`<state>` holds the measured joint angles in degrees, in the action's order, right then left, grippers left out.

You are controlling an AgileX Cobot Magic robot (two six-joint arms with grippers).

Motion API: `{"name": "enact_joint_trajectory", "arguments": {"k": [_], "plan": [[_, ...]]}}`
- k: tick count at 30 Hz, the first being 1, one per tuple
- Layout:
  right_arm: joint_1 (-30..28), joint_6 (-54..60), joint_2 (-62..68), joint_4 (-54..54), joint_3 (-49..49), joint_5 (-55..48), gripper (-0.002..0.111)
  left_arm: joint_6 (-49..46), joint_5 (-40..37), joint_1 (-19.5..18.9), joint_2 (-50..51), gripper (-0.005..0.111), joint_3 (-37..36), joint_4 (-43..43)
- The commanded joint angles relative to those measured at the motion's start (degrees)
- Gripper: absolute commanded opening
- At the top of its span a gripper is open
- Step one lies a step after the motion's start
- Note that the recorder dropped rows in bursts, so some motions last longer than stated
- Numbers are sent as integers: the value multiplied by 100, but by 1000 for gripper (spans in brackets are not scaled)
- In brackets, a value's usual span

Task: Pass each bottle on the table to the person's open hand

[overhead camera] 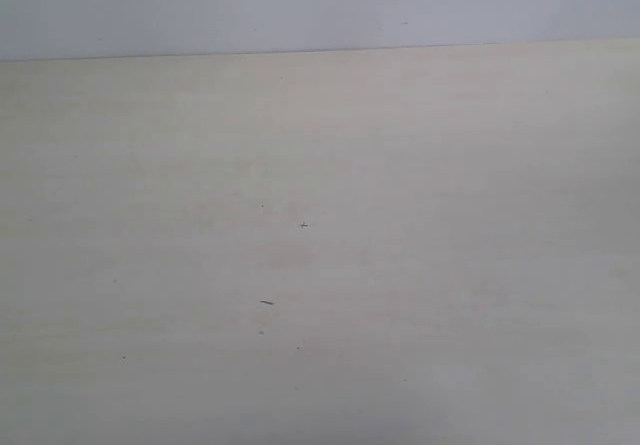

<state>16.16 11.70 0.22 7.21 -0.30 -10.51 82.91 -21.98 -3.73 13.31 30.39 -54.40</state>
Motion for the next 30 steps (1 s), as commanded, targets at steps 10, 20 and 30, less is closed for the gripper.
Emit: {"name": "enact_joint_trajectory", "arguments": {"k": [10,20,30], "plan": [[-32,8,-22,-6,30,76,0,-1927,23,-13,10,0,-647,1884],[-32,8,-22,-6,30,76,0,-8992,332,-13,10,0,-1506,6680],[-32,8,-22,-6,30,76,0,-9018,1243,-13,10,0,-2305,7301]]}}
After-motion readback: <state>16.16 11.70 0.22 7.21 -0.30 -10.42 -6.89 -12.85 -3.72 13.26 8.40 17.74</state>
